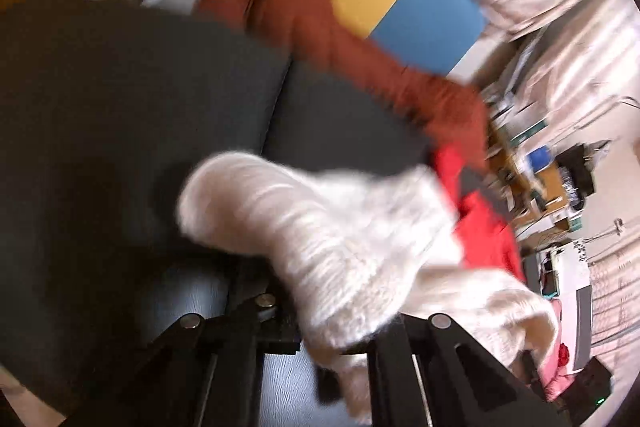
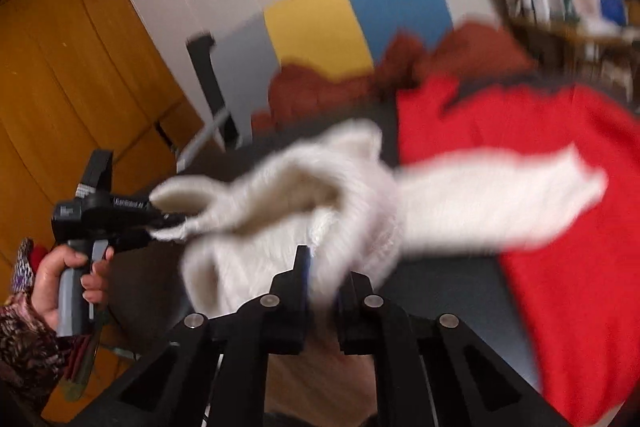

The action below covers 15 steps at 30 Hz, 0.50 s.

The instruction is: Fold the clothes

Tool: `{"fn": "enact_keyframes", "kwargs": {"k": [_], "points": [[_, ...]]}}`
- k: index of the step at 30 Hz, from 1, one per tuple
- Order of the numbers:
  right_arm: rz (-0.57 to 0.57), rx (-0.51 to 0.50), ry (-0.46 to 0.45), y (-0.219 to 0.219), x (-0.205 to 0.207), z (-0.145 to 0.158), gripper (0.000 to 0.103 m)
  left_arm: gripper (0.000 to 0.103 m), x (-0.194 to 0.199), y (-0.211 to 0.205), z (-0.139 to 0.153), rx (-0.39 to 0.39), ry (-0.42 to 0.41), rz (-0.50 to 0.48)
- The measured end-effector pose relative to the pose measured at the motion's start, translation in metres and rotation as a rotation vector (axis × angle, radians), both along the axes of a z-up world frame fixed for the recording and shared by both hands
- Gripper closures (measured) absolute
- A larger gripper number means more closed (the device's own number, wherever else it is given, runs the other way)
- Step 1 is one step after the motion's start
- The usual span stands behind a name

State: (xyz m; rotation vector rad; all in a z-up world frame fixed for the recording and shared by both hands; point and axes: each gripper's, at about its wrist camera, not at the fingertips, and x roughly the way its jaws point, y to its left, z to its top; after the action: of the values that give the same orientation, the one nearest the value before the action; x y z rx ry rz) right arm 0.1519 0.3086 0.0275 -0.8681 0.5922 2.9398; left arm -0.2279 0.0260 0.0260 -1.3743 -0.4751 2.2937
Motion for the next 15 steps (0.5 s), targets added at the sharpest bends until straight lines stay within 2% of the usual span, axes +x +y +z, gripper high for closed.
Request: {"fn": "enact_keyframes", "kwargs": {"k": [3, 6, 11, 13, 15], "points": [[0.072, 0.037, 0.109, -0.016, 0.000, 0.040, 0.096, 0.096, -0.007, -0.024, 0.035, 0.035, 0.089, 0.032], [0.153, 0.072, 0.216, -0.033, -0.001, 0.079, 0.096, 0.096, -0.018, -0.059, 0.046, 0.050, 0.114, 0.112], [0.438, -0.131, 0.147, -0.087, -0.027, 0.042, 0.096, 0.096, -0.032, -0.123, 0.015, 0.109, 0.022, 0.252], [0.606, -0.223, 0.030, -0.116, -0.043, 0.013, 0.094, 0.096, -0.034, -0.151, -0.003, 0.109, -0.021, 0.293], [0.686, -0.251, -0.051, -0.135, -0.047, -0.005, 0.090, 0.096, -0.033, -0.180, -0.021, 0.109, -0.065, 0.331]]}}
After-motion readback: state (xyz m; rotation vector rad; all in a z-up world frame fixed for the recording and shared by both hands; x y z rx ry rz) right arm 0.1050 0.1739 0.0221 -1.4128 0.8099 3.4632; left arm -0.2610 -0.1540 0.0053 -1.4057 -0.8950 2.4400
